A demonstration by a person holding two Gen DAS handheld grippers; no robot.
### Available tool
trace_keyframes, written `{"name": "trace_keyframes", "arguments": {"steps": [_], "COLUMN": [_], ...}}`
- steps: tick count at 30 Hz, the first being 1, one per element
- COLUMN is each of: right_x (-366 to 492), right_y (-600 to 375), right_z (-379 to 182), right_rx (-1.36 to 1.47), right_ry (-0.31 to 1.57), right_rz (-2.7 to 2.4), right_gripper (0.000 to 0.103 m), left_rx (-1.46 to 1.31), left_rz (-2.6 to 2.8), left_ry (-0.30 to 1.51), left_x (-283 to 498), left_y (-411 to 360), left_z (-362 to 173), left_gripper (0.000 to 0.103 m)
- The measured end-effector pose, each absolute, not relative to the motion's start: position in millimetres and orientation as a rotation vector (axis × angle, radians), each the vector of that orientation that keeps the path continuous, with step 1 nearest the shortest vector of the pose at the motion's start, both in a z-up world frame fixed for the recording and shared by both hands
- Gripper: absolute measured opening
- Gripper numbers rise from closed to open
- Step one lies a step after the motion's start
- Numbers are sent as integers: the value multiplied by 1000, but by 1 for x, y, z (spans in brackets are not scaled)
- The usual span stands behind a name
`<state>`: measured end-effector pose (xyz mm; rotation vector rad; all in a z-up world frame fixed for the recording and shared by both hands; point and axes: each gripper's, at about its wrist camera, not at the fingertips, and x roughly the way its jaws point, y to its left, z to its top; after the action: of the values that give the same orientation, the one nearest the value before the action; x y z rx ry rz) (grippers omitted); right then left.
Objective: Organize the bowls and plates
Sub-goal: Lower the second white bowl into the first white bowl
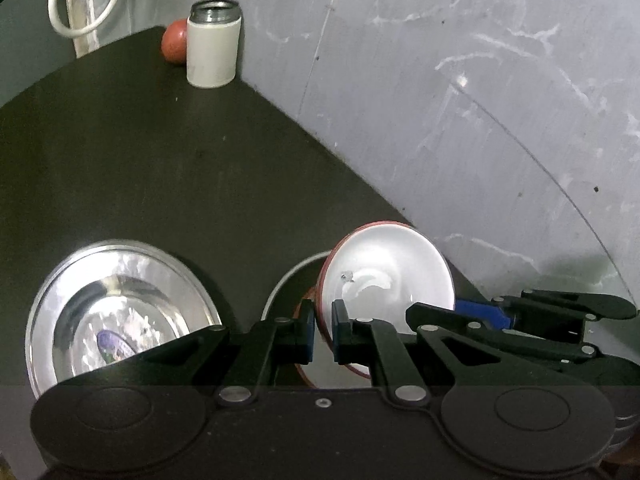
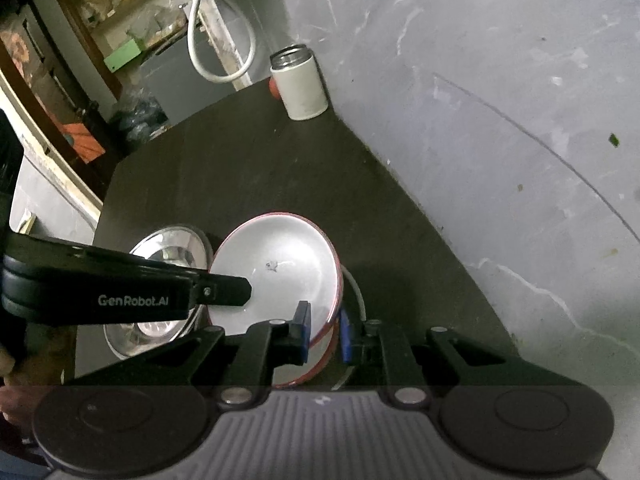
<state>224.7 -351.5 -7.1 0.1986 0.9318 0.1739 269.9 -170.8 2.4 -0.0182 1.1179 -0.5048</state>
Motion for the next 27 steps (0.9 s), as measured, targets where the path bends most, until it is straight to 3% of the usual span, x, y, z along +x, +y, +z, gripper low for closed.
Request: {"name": "trace_keyframes", "arguments": {"steps": [16,27], "right_x": [228,226], "right_y": [-343,-340], "right_z": [-6,-6], "right_rx": [145,119], "right_ry": [973,997], "right_rz": [202,199], "right_gripper": [21,26], "left_rx": [8,66], "left_rz": [-503,-550], "left_ry": [1196,1222], "left_x": [277,273], "left_y": [-171,-181], "left_z": [-6,-9], "left_gripper": [10,18]}}
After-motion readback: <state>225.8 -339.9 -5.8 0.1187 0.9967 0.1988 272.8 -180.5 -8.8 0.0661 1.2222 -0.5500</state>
